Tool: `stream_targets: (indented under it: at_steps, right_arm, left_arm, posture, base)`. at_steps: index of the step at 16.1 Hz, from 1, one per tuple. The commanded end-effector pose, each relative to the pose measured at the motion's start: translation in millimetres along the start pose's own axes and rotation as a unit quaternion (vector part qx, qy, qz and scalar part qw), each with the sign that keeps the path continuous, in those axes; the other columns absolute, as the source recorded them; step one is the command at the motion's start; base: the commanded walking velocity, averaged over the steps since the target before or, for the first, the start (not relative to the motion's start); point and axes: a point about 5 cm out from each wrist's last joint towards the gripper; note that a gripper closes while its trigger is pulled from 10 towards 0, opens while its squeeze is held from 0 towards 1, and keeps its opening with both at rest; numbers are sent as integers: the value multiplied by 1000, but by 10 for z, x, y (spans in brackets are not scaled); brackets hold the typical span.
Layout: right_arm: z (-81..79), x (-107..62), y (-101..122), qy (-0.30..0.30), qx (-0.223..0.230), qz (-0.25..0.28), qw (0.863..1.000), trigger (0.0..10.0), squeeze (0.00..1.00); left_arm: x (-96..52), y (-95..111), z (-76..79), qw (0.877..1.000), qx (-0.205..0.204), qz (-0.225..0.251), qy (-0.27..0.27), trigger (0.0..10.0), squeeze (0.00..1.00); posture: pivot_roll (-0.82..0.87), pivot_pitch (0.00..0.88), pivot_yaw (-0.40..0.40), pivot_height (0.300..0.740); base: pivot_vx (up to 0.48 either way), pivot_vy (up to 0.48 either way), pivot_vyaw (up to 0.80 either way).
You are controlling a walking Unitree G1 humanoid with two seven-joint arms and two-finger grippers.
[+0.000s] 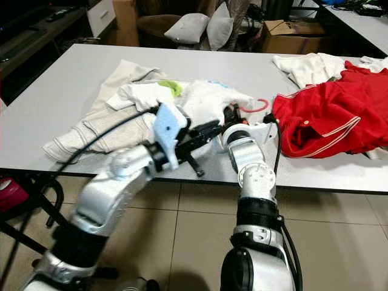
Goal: Hang hanger
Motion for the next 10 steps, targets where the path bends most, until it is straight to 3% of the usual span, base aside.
stream_targets:
  at_steps: [1,3,4,5,6,8,9,10]
  right_arm:
    - [-27,-53,-103,-6,23,-8,1000,10000,0]
    - [-45,-93,-82,-8,25,-3,1000,10000,0]
    - [-62,-113,-46,-12,52,-1,999,10000,0]
    - [-97,-137,-20,-7,43,4,999,10000,0]
    - [-97,-189,-61,-28,-2,-3,1000,10000,0]
    - [-155,-259,-144,-19,55,3,998,10000,0]
    - [-135,-299,-321,-31,39,-29,998,10000,0]
    - [-228,-363,-541,4,47,-80,996,10000,0]
  left_arm:
    - [43,21,-31,1000,1,-5,17,0,0]
    - [75,13,-31,999,19,-14,24,0,0]
    - [78,0,-56,999,33,-19,35,0,0]
    - [79,-2,-75,998,46,-22,42,0,0]
    - [88,5,-108,997,54,-23,56,0,0]
    - [115,20,-98,997,51,-19,61,0,0]
    - [132,35,-69,997,43,-12,63,0,0]
    - [146,40,-49,997,40,-8,68,0,0]
  posture:
    - [-10,0,56,740]
    - [-23,0,72,740]
    - [-25,0,74,740]
    - [-30,0,76,740]
    - [-34,0,77,740]
    - [-33,0,77,740]
    - [-33,0,77,740]
    - [-28,0,76,740]
  base:
    - [0,0,0]
    - [0,0,0]
    - [0,0,0]
    - [0,0,0]
    - [0,0,0]
    - [0,0,0]
    - [0,0,0]
    - [0,0,0]
Point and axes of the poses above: a point about 5 cm out from each wrist's last joint towards the gripper, its own x axis pointing out of the wrist towards the gripper, its own y axis along the axis of the wrist's last joint, z = x × y, and after that the axes turned 9 degrees about -x, right-handed
